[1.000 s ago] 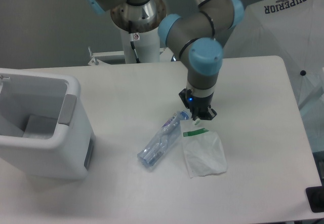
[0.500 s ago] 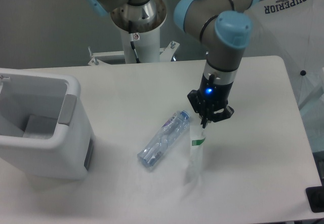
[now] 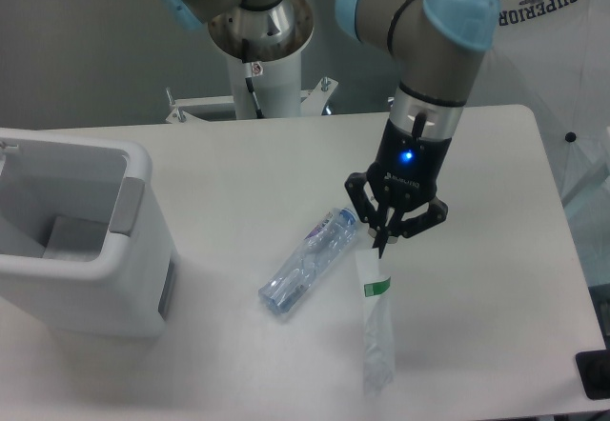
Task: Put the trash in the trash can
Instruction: 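Lift the bag and carry it over the white trash bin, then open the gripper to drop the bag into the bin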
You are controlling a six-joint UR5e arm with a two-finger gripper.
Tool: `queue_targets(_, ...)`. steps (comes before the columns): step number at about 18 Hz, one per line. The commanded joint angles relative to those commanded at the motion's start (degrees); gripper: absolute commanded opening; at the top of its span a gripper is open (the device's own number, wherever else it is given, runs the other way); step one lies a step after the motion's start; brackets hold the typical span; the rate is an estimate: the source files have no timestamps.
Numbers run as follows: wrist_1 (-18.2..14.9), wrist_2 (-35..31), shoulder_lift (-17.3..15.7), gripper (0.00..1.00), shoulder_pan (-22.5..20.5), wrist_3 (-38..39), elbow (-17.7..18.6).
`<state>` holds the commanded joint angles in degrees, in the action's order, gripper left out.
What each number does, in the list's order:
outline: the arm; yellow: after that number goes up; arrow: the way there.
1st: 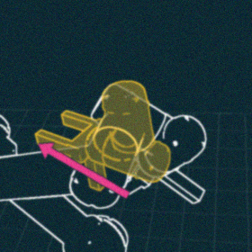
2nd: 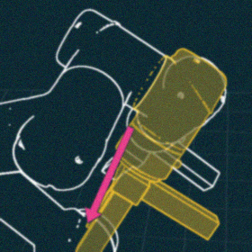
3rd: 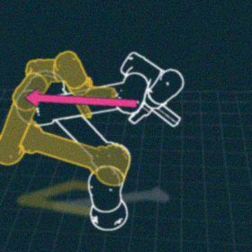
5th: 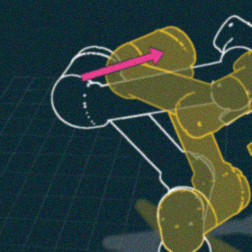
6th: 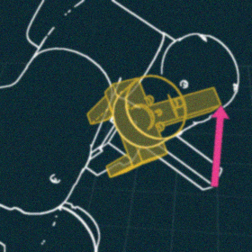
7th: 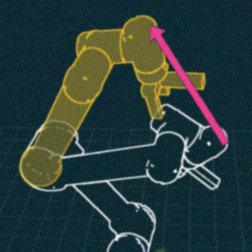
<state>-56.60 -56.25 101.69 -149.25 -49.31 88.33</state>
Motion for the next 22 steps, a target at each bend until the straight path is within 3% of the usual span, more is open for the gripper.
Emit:
queue_targets(6, 0.0, 0.1, -4.7, 0.00, 5.3, 4.1, 0.5)
queue_targets(15, 0.1, 0.2, -15.7, 0.00, 13.5, 8.6, 2.5)
queue_targets(22, -0.1, 0.2, -20.8, 0.00, 21.5, 9.4, 5.5)
